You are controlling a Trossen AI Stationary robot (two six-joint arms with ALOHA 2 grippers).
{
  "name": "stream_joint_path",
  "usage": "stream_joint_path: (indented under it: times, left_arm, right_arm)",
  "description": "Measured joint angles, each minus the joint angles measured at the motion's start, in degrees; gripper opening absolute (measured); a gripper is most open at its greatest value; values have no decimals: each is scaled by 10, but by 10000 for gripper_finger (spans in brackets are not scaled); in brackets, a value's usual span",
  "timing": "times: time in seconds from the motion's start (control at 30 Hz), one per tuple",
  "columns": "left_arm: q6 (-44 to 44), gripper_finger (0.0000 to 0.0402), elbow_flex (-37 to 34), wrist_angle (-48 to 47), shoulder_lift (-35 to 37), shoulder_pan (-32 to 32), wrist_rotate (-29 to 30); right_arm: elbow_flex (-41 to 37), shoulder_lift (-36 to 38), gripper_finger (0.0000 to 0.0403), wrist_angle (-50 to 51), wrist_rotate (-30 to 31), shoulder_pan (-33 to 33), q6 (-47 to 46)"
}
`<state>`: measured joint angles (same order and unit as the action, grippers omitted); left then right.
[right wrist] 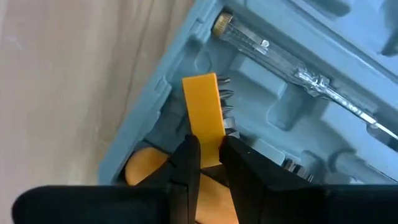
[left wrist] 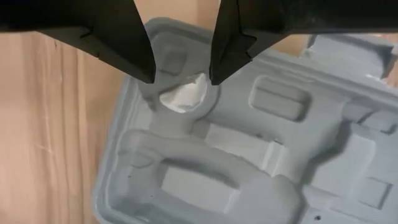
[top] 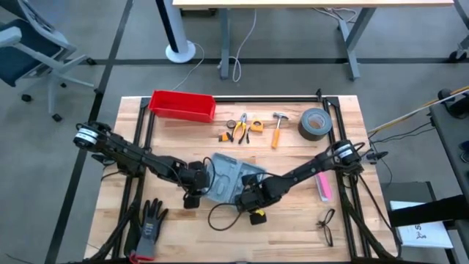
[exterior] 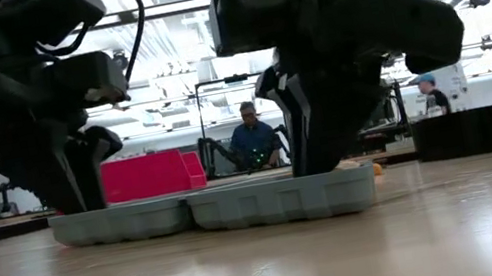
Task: Prefit tool cases
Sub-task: Put the set of interchangeable screwdriver bits into the gray toolbox
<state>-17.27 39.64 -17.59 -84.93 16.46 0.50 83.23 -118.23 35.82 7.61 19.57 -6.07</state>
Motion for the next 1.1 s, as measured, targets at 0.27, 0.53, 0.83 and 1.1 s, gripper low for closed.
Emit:
stream_joint_path:
  times: [0.27,0.53,0.83,1.1]
  left_arm:
    - [7,162,0,-2,-6,4,-1]
    - [16,162,0,-8,-7,4,-1]
    - [28,162,0,-20,-7,4,-1]
    - [45,162,-1,-12,-7,4,2]
  right_arm:
    - [-2,17,47,21,16,-5,2]
    - [6,28,55,32,-20,-4,71]
    - [8,28,137,25,-16,-24,138]
    - [8,28,167,16,-16,-31,161]
